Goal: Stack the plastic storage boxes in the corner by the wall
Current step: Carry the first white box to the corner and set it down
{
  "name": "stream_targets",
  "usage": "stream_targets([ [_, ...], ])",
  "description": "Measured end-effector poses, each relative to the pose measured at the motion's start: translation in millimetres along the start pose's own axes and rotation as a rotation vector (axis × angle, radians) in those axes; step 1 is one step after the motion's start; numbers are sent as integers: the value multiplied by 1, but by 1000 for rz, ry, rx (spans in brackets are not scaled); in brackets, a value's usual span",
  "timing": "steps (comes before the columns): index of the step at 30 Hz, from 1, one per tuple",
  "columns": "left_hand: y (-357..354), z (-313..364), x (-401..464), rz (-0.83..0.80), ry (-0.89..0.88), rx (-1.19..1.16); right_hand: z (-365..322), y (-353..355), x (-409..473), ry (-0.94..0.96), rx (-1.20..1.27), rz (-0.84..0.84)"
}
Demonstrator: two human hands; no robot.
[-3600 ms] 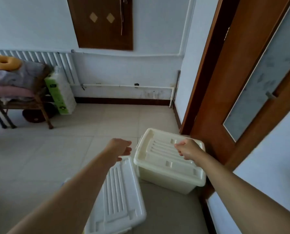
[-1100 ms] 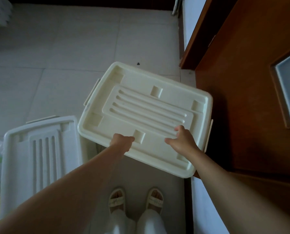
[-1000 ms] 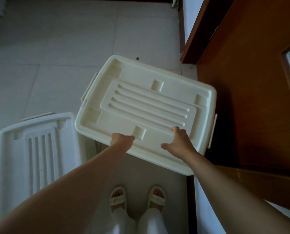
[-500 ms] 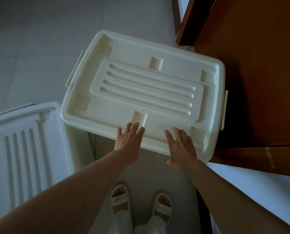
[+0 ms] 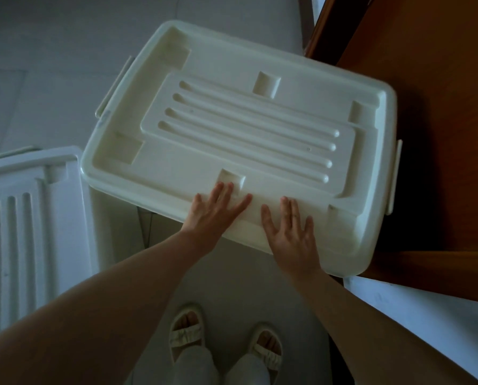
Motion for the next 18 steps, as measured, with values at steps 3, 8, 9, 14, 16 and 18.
stream_targets([
  [3, 0, -5, 3, 18, -1, 81, 2, 2, 4, -22, 18, 25],
  [8, 20, -5, 11, 72, -58, 31, 7, 16, 15, -66, 10, 60],
  [9, 17, -8, 12, 5, -67, 35, 5, 17, 18, -68, 13, 54],
  [14, 33, -36, 20, -2, -64, -55, -11, 39, 39, -74, 5, 79],
  [16, 34, -49, 24, -2, -59, -44, -22, 41, 44, -77, -5, 70],
  [18, 34, -62, 27, -3, -61, -37, -32, 39, 52, -100, 7, 19],
])
Point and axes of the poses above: each hand's wrist, its own x-axis towards the middle knuckle, its own y-axis out of the back of the hand, z = x × y, the point moved 10 cm from there along x, towards the middle knuckle, and after that the axes turned 6 degrees about -z, right-handed, at the moved point
